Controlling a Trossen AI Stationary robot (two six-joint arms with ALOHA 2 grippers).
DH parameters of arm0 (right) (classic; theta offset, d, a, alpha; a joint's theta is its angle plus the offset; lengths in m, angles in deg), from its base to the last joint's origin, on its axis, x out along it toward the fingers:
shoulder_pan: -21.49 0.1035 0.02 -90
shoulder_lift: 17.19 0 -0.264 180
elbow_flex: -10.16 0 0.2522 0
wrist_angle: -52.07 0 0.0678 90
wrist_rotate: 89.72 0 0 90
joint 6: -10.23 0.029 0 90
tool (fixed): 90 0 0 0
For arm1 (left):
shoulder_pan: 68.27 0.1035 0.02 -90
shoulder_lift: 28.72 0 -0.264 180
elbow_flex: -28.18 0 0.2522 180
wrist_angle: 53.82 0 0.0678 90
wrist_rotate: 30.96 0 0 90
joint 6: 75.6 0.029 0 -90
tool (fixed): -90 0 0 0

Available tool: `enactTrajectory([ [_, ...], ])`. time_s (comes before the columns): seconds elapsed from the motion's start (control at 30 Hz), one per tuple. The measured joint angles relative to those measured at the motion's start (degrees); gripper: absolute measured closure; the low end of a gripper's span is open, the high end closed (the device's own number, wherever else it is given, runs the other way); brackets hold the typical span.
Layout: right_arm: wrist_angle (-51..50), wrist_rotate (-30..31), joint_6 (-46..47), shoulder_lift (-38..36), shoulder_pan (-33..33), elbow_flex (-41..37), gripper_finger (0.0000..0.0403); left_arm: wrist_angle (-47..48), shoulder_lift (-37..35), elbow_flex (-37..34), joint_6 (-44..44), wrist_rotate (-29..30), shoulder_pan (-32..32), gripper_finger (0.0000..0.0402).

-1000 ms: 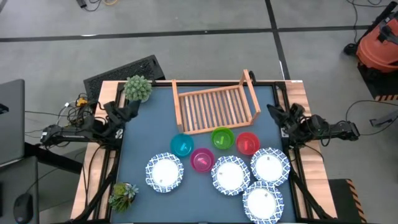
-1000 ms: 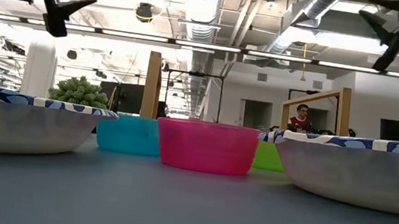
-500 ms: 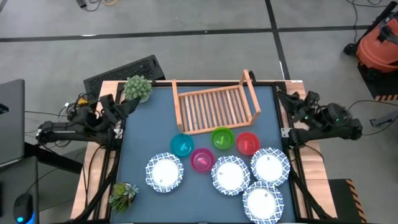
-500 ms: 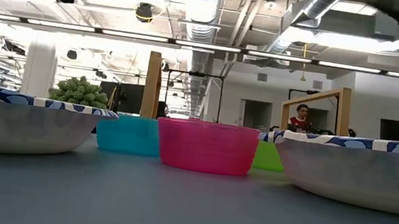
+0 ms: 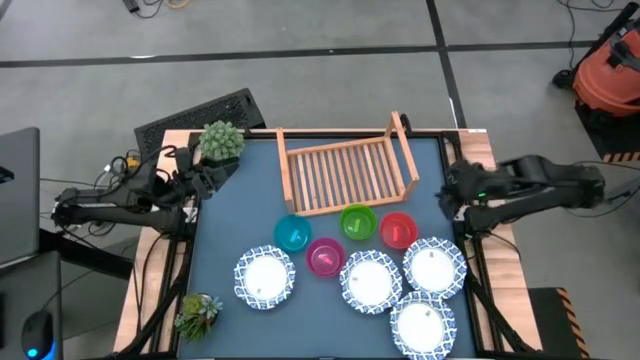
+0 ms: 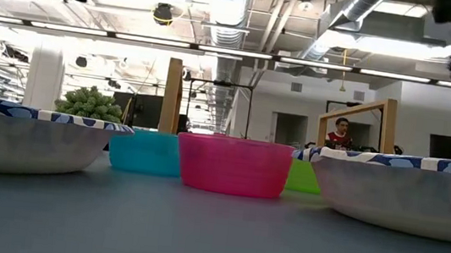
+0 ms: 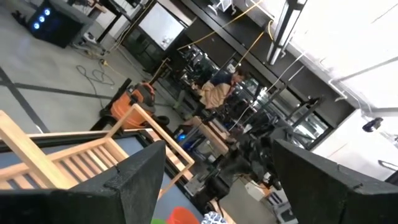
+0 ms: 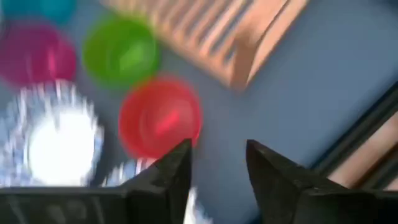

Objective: Place and stack bowls onto a shelf
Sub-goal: Put the white bowl on the shelf

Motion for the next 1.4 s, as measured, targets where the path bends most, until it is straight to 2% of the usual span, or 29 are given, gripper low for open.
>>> enactTrajectory([
  [0.13,-1.8,-11.0,-2.4,6.6,0.6,-0.7,0.0177,0.3,0.0,0.0,1.4,0.0,0.0,0.0120],
  [0.27,0.1,-18.6,-6.7,11.8,2.9,-2.3,0.0138,0.7,0.0,0.0,2.6,0.0,0.0,0.0120],
  [0.4,0.6,-20.1,-11.2,16.3,6.3,-4.8,0.0132,2.4,0.0,0.0,2.7,0.0,0.0,0.0120],
  [0.53,5.1,-21.0,-11.7,17.0,8.5,-9.5,0.0132,4.1,0.0,0.0,2.5,0.0,0.0,0.0120],
  [0.77,11.9,-21.1,-13.7,16.8,8.8,-18.2,0.0132,4.2,0.0,0.0,2.3,0.0,0.0,0.0120],
  [1.03,18.0,-20.7,-14.4,17.0,8.2,-22.9,0.0134,4.2,0.0,0.0,2.3,0.0,0.0,0.0120],
  [1.13,17.8,-20.4,-13.7,17.0,8.2,-23.0,0.0155,4.2,0.0,0.0,2.2,0.0,0.0,0.0120],
  [1.2,17.1,-20.3,-13.3,17.0,8.2,-23.0,0.0185,4.2,0.0,0.0,2.2,0.0,0.0,0.0120],
  [1.4,14.3,-20.3,-12.4,17.0,8.2,-23.0,0.0320,5.1,0.0,0.0,2.2,0.5,0.0,0.0120],
])
